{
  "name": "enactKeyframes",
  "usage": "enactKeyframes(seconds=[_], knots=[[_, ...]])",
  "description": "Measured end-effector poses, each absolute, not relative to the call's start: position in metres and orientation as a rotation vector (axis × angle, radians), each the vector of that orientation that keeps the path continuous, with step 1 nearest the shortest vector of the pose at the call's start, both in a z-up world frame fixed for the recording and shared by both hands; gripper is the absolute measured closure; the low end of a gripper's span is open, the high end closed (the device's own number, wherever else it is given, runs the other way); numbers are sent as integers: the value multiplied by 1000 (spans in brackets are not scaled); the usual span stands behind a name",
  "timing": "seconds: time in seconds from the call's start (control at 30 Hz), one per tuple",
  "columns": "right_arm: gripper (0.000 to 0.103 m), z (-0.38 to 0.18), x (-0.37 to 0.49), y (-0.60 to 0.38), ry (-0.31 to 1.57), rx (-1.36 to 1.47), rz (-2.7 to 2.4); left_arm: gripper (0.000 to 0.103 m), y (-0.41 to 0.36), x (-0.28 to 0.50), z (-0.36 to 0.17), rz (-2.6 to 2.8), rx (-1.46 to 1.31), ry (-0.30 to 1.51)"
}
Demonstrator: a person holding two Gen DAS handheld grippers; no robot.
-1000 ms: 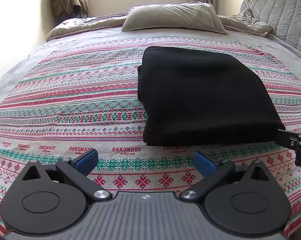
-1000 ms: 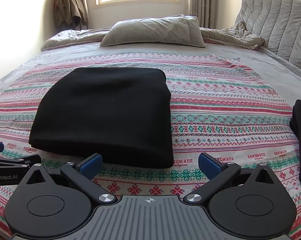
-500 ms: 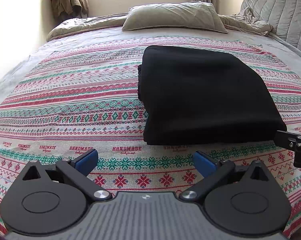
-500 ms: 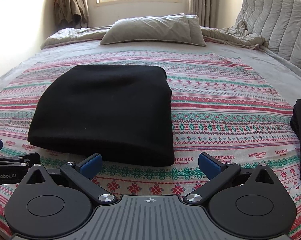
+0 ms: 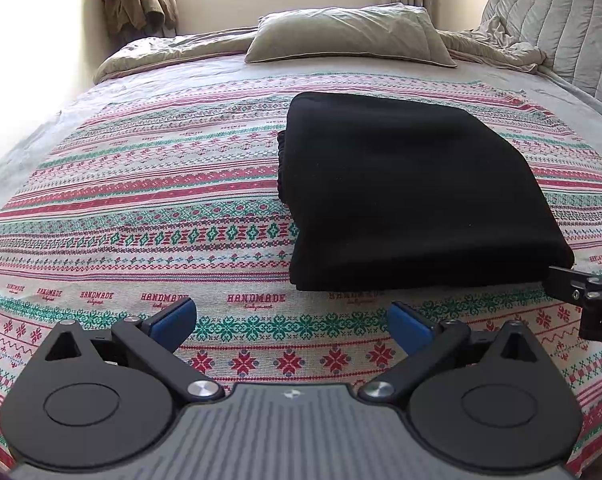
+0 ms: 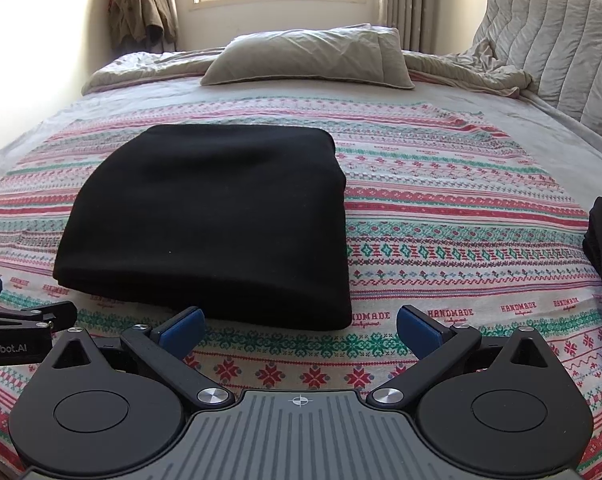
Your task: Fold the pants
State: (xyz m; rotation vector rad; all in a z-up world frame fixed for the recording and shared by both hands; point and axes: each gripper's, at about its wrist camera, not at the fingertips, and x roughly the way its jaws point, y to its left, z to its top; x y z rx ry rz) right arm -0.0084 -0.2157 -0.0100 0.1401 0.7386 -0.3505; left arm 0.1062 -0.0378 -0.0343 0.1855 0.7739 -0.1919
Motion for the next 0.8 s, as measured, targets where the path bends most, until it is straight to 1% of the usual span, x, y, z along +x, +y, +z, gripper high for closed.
enactKeyframes(seconds=[0.8], knots=[[0, -13, -7, -214, 743, 133, -349, 0, -38, 106, -35, -192, 188, 773]])
